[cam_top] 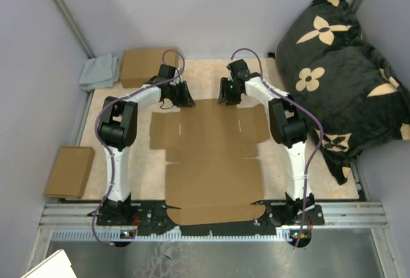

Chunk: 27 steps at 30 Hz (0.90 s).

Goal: Fold the paper box

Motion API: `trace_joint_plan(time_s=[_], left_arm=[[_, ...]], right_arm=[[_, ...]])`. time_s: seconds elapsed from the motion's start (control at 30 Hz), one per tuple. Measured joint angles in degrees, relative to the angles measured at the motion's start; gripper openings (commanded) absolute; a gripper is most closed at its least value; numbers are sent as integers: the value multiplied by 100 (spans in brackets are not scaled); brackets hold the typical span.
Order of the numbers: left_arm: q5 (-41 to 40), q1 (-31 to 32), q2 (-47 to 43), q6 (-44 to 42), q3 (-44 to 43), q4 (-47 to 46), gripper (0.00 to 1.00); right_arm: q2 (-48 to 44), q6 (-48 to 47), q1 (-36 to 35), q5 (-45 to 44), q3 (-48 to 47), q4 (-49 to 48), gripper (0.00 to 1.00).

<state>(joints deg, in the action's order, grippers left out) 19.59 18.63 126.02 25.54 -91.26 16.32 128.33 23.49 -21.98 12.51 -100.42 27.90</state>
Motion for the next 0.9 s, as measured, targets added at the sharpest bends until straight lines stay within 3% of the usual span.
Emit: trace_joint_plan(time_s=[0.37, 0.6, 0.73, 0.9], left_arm=[[7, -81, 483, -4, -898, 479, 32], [-48, -138, 481, -72, -1086, 787, 49], [-297, -205, -50, -166, -756, 1001, 57], [-619, -348, -1440, -164, 127, 940, 60]], right_arm=[[444, 17, 37, -175, -817, 317, 46], [461, -50, 35, -240, -918, 428, 52], [76, -162, 39, -468, -713, 584, 62], [-1309, -256, 79, -844, 83, 675, 72]])
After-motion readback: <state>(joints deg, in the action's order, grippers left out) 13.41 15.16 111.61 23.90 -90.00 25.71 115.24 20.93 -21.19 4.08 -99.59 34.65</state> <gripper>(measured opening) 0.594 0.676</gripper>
